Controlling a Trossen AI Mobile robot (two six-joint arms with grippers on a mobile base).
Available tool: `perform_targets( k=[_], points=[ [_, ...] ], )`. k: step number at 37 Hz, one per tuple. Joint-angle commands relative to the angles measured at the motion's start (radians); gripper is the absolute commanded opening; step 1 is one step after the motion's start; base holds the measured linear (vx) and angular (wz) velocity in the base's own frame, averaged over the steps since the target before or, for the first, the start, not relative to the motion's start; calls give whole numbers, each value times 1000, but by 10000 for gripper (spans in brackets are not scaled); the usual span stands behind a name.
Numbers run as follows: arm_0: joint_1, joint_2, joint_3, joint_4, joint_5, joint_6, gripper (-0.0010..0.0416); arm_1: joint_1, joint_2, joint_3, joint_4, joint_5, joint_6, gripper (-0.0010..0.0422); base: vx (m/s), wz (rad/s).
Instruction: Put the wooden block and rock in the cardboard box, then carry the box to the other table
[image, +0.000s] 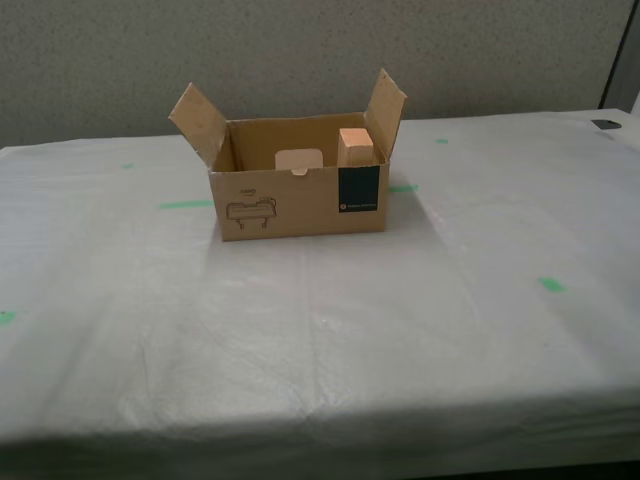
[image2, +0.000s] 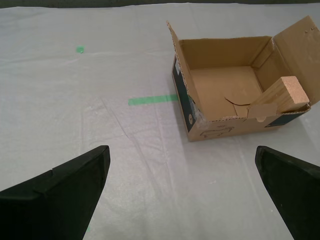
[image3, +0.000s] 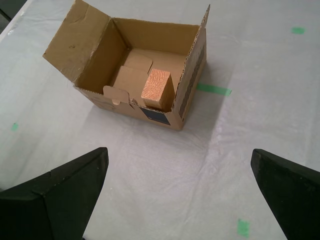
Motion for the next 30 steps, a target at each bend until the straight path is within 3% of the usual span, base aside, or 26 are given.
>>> perform_targets(
  k=[1,30],
  points=[
    [0,0,1,0,4,1,399,0,0,1,1,-1,-2,398,0,0],
    [0,0,1,0,4,1,398,0,0,1,0,-1,-2,398,0,0]
  ],
)
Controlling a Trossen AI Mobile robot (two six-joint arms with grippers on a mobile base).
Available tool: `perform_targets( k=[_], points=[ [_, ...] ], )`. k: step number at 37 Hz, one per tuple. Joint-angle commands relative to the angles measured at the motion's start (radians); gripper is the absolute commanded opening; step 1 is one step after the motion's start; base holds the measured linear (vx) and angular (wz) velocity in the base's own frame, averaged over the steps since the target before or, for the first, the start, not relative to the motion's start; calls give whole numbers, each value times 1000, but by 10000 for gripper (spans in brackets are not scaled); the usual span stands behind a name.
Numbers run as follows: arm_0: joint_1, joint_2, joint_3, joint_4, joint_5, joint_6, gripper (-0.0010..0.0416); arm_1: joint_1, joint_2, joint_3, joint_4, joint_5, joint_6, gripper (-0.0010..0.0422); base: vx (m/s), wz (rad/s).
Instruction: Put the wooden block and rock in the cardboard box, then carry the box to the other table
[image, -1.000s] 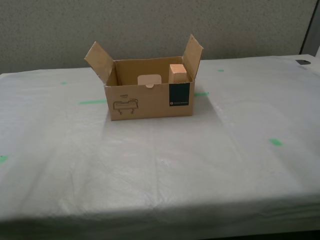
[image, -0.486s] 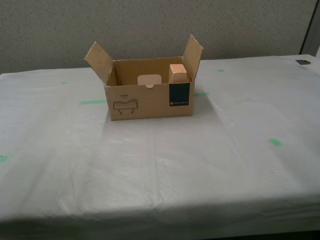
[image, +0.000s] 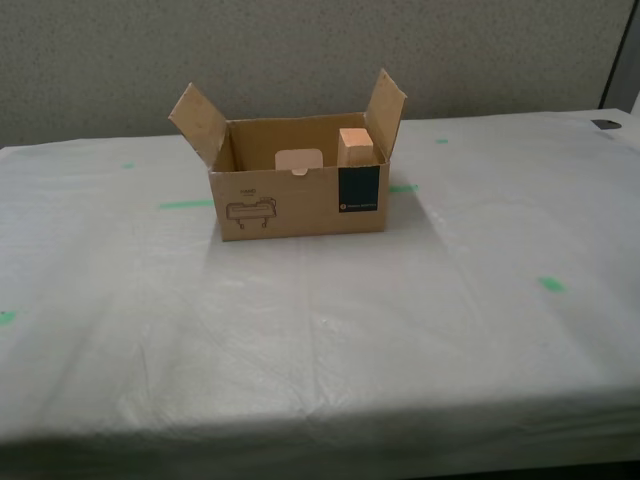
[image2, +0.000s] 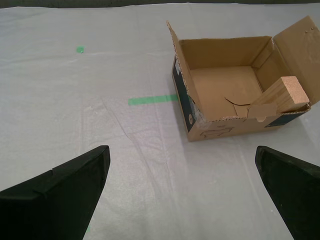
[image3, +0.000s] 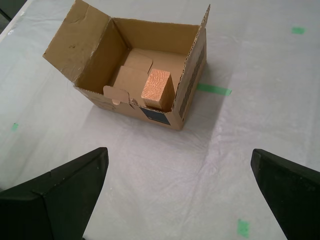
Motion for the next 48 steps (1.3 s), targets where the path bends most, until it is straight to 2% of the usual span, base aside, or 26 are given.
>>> perform_targets(
  k=[1,48],
  points=[
    [0,0,1,0,4,1,399,0,0,1,0,-1,-2,398,0,0],
    [0,0,1,0,4,1,399,0,0,1,0,-1,-2,398,0,0]
  ],
)
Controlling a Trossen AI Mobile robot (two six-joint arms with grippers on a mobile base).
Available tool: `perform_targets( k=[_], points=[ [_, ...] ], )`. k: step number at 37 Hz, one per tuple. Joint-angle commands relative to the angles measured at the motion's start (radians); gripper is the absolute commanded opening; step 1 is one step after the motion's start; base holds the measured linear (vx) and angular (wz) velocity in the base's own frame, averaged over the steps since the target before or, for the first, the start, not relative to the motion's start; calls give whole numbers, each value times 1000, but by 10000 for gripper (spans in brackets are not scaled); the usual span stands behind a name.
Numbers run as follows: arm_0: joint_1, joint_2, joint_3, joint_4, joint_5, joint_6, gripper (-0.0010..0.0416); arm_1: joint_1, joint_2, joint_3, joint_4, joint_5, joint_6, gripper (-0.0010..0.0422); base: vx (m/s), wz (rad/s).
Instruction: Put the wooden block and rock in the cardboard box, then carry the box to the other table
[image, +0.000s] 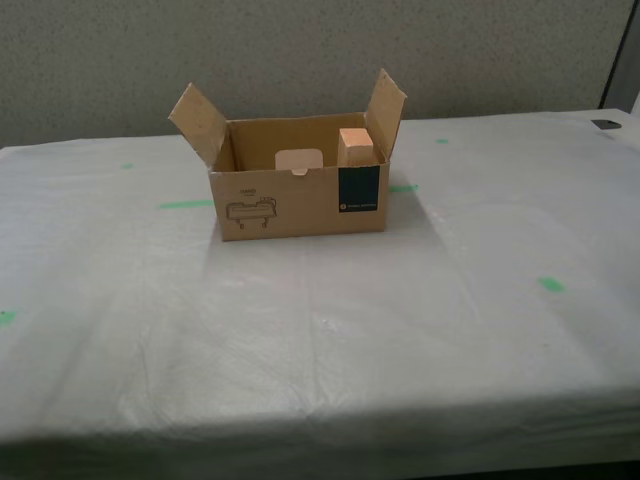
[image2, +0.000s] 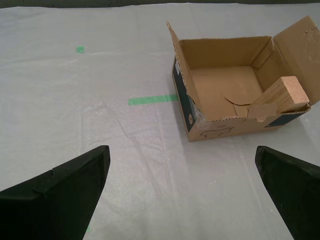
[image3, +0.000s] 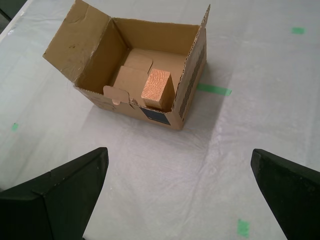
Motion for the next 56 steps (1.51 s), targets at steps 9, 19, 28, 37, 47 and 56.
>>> perform_targets(
  k=[9,19,28,37,47,56],
  points=[
    [0,0,1,0,4,1,399,0,0,1,1,-1,-2,398,0,0],
    [0,0,1,0,4,1,398,1,0,1,1,-1,-2,398,0,0],
    [0,0,1,0,4,1,398,0,0,1,0,-1,-2,398,0,0],
    [0,0,1,0,4,1,398,0,0,1,0,-1,-2,398,0,0],
    [0,0,1,0,4,1,399,0,0,1,0,-1,-2,398,0,0],
    [0,0,1,0,4,1,399,0,0,1,1,-1,-2,398,0,0]
  ],
)
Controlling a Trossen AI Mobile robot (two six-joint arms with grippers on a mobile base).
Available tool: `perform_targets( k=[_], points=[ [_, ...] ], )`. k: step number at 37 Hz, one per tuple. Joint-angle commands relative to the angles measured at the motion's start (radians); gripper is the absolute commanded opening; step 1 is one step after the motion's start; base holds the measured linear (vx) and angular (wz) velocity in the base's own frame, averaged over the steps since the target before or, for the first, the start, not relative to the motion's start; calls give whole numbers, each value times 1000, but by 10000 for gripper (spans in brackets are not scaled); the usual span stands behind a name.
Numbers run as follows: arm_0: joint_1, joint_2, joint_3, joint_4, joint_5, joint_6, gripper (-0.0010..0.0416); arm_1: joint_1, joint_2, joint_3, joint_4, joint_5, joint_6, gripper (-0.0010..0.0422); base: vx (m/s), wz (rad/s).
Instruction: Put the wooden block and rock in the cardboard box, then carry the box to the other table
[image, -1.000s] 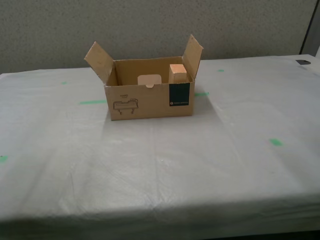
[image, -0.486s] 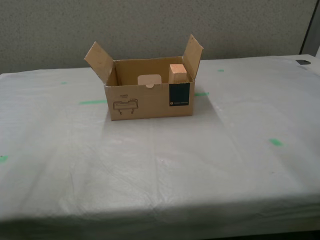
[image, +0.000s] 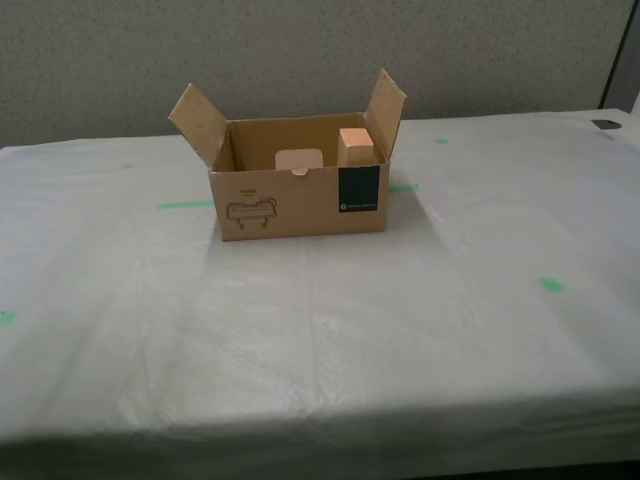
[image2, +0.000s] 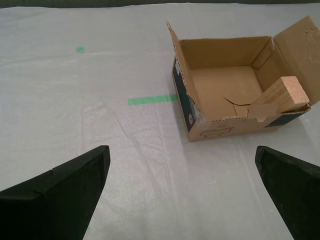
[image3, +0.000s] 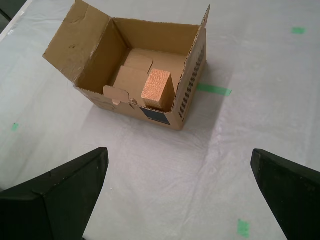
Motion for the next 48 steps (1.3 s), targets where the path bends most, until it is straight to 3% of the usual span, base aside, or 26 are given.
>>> perform_targets(
  k=[1,48],
  points=[
    [0,0,1,0,4,1,399,0,0,1,1,-1,-2,398,0,0],
    [0,0,1,0,4,1,399,0,0,1,1,-1,-2,398,0,0]
  ],
)
